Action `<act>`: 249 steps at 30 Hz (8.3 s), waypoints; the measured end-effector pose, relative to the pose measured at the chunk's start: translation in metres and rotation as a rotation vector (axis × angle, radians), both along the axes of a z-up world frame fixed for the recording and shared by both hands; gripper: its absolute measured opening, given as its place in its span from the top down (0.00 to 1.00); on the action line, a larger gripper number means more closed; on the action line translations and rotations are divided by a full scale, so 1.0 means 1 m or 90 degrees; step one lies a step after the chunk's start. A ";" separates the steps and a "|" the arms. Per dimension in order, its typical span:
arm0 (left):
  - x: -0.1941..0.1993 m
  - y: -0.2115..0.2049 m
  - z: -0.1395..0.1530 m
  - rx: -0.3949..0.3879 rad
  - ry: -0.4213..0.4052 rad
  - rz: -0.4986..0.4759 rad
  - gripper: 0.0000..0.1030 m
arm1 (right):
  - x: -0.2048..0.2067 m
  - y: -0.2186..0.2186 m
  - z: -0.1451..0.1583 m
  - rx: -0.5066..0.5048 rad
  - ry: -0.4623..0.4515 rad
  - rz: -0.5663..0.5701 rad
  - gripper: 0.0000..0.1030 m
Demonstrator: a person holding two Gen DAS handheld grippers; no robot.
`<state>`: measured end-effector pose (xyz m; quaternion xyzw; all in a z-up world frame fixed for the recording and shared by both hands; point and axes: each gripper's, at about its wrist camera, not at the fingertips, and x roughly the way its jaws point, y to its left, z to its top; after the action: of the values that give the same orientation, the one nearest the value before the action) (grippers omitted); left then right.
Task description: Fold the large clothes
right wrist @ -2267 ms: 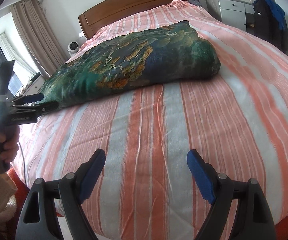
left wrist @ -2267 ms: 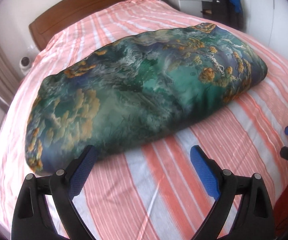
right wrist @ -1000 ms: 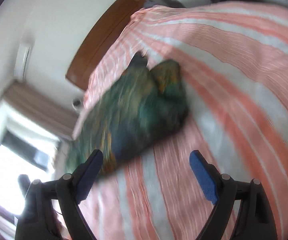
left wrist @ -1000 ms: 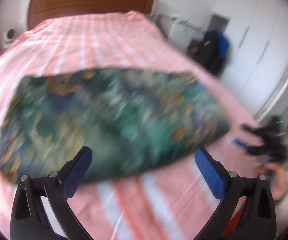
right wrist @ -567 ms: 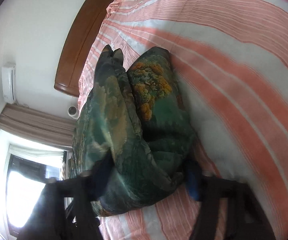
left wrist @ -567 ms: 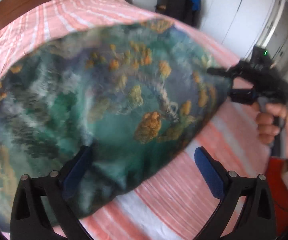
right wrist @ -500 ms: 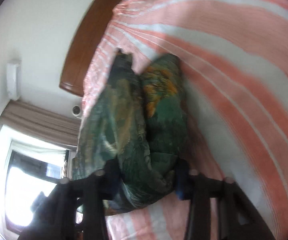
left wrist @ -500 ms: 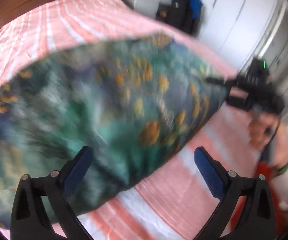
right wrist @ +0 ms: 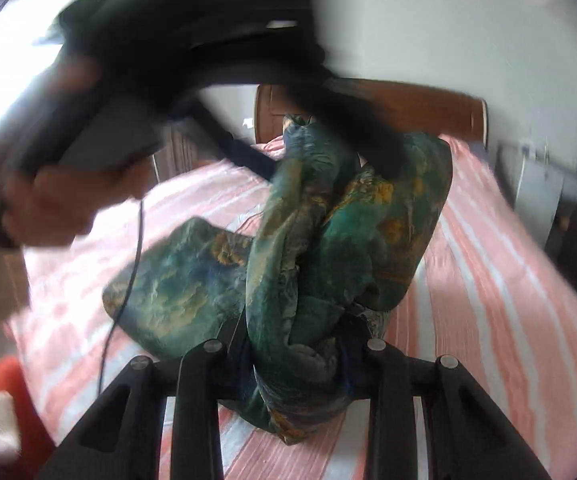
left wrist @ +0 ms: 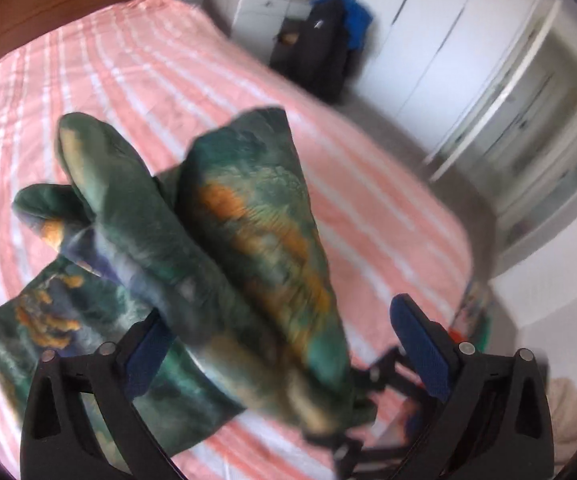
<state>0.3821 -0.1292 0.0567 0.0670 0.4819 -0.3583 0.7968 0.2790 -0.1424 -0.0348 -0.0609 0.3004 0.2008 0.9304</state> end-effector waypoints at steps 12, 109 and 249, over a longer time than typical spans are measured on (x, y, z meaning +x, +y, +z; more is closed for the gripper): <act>-0.002 0.030 -0.022 0.085 -0.052 0.123 0.78 | -0.018 0.054 -0.022 -0.152 -0.070 0.018 0.57; 0.061 0.441 -0.271 -0.400 0.303 0.379 0.00 | -0.041 0.022 -0.073 0.049 0.327 -0.090 0.04; -0.248 0.186 -0.030 0.190 -0.301 0.557 0.00 | -0.114 0.079 0.087 -0.066 0.123 -0.106 0.00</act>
<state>0.1342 0.0567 0.0266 0.0513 0.3173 0.1061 0.9410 0.1649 -0.0635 0.0521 -0.0643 0.4024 0.1120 0.9063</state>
